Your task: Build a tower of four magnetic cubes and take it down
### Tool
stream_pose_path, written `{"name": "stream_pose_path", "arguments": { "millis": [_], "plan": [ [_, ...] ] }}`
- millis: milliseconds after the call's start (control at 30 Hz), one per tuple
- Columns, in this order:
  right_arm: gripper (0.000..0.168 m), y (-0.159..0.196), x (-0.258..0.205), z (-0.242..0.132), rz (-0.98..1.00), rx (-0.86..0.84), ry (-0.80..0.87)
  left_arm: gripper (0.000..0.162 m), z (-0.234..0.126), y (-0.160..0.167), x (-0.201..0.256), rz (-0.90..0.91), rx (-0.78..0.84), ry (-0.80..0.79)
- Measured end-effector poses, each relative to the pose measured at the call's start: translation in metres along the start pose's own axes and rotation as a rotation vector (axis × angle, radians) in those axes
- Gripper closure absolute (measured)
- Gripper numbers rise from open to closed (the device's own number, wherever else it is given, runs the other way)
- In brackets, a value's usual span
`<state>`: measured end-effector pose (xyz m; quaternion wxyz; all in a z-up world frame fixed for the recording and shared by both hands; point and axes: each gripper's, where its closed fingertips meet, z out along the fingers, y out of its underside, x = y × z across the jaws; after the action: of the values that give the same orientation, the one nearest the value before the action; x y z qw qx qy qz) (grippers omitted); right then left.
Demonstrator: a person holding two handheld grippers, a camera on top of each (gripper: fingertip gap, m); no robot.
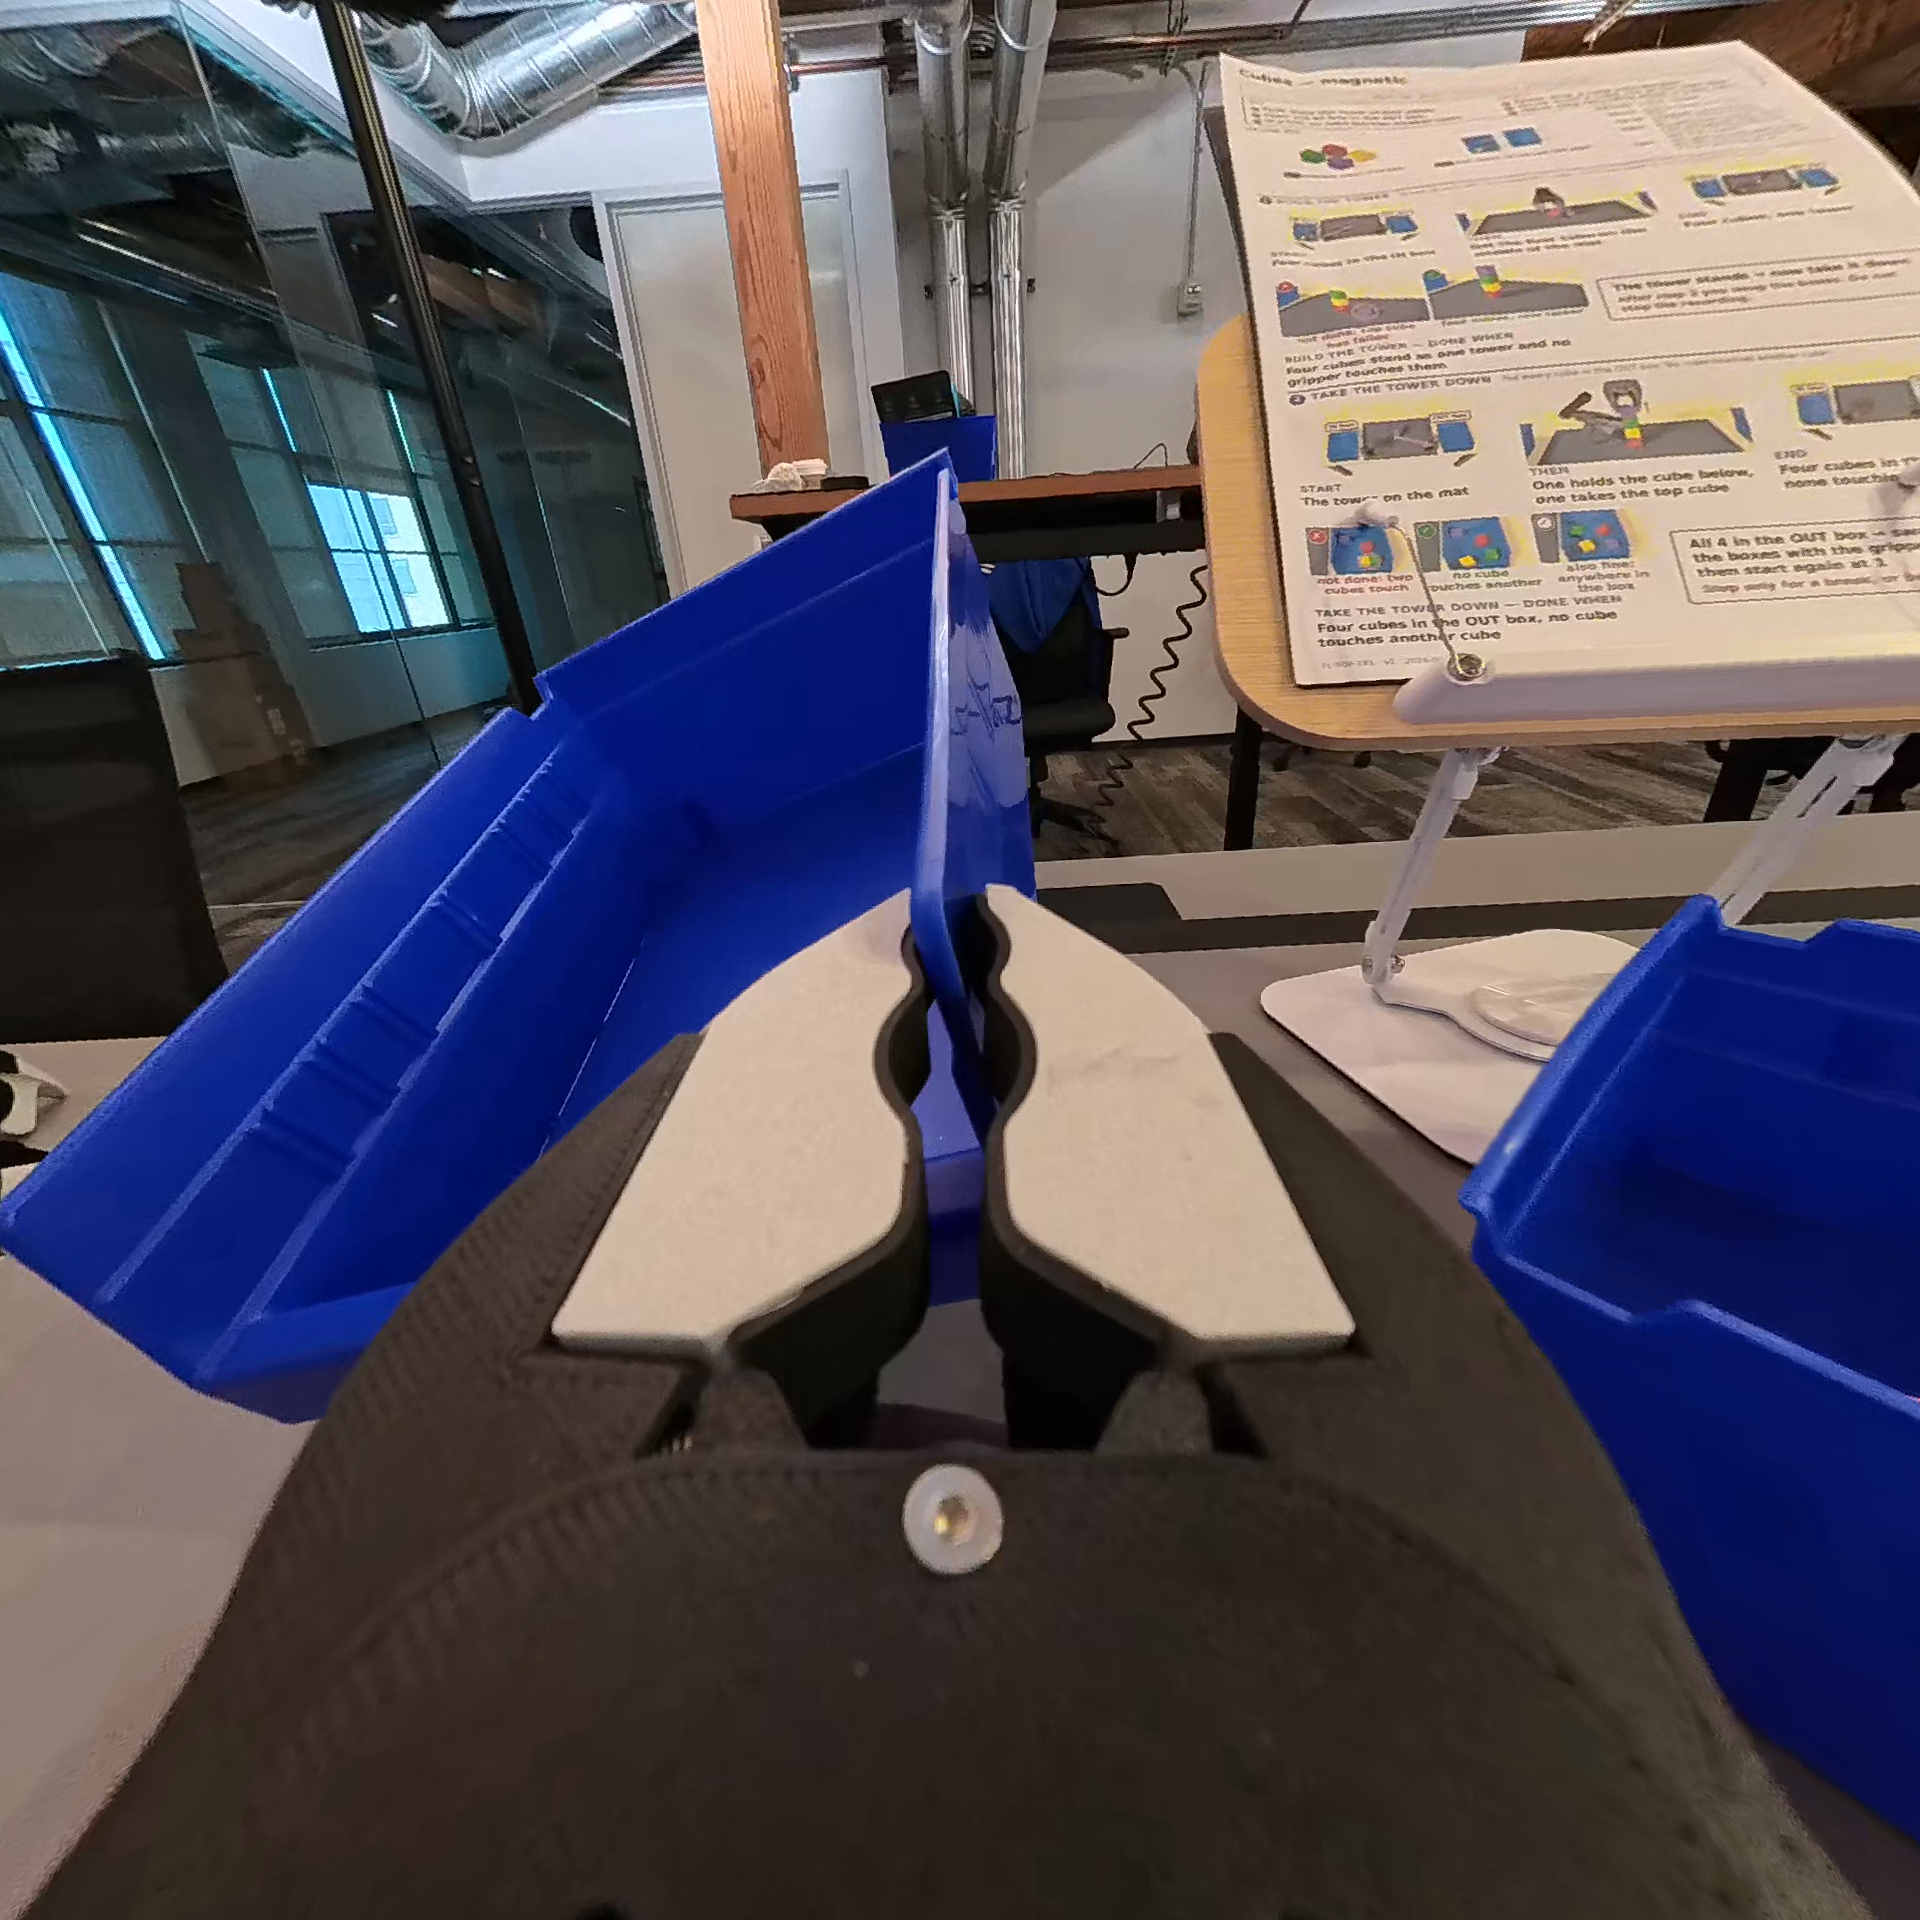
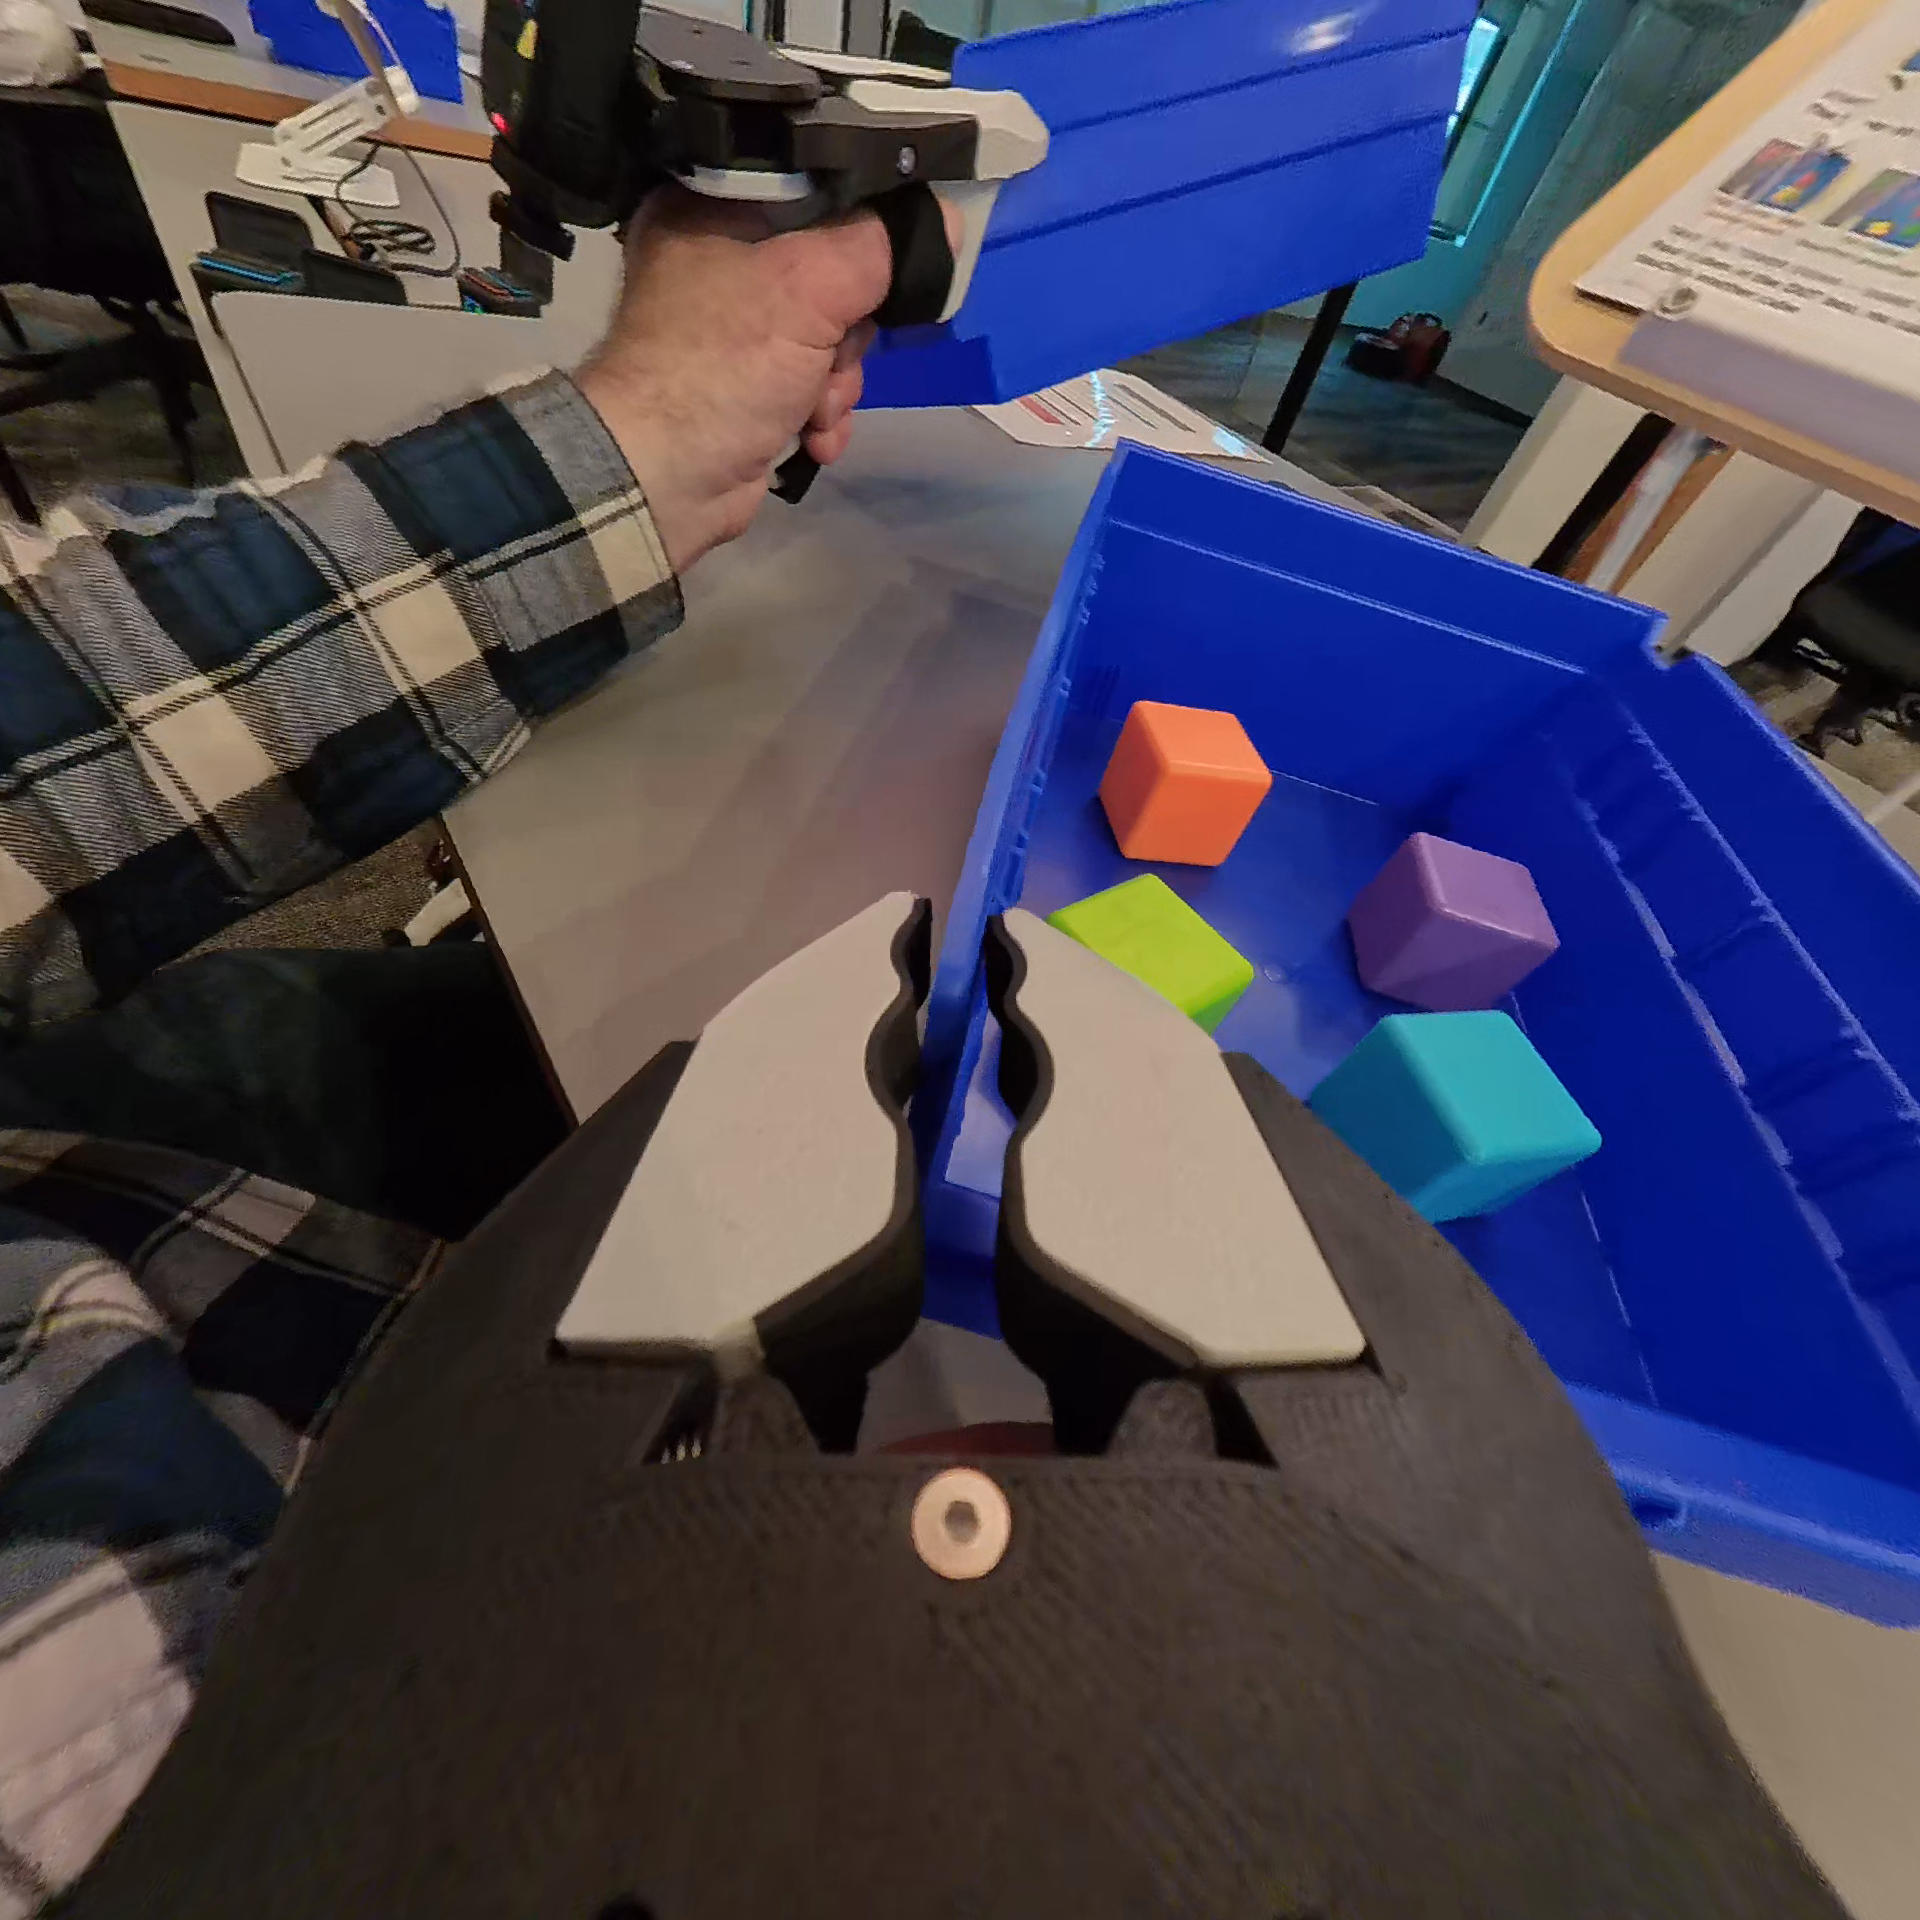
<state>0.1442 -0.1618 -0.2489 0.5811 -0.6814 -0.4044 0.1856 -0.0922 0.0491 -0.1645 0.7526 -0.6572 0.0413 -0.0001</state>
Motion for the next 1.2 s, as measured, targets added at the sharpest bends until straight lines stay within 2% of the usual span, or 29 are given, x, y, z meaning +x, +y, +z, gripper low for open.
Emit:
{"name": "stream_pose_path", "arguments": {
  "millis": [267,500,600,700,900,967,1000,1100,1200],
  "plan": [
    [0.152,-0.011,-0.019,0.021,-0.017,0.026,-0.055,0.158,-0.002,0.0,-0.007,-0.01,0.001,-0.006],
    [0.146,-0.013,-0.029,0.023,-0.012,0.018,-0.147,0.158,-0.003,-0.001,-0.01,-0.021,0.003,-0.009],
    [0.115,-0.017,-0.032,0.014,-0.004,0.032,-0.224,0.158,-0.003,-0.001,-0.01,-0.019,0.004,-0.005],
    [0.114,-0.019,-0.03,-0.003,-0.035,0.046,-0.325,0.158,-0.003,-0.001,-0.01,-0.026,0.005,0.0],
    [0.114,0.017,0.003,-0.023,-0.101,-0.089,-0.474,0.158,-0.003,-0.002,-0.007,-0.024,0.008,0.009],
    [0.11,0.034,0.015,-0.021,-0.172,-0.15,-0.469,0.158,-0.003,-0.002,-0.007,-0.022,0.008,0.01],
    [0.117,0.039,0.017,-0.023,-0.207,-0.157,-0.482,0.158,-0.003,-0.002,-0.007,-0.02,0.009,0.011],
    [0.119,0.043,0.017,-0.027,-0.238,-0.173,-0.541,0.158,-0.003,-0.002,-0.006,-0.017,0.008,0.011],
    [0.121,0.045,0.02,-0.026,-0.311,-0.161,-0.523,0.158,-0.003,-0.002,-0.006,-0.015,0.006,0.01]
  ]
}}
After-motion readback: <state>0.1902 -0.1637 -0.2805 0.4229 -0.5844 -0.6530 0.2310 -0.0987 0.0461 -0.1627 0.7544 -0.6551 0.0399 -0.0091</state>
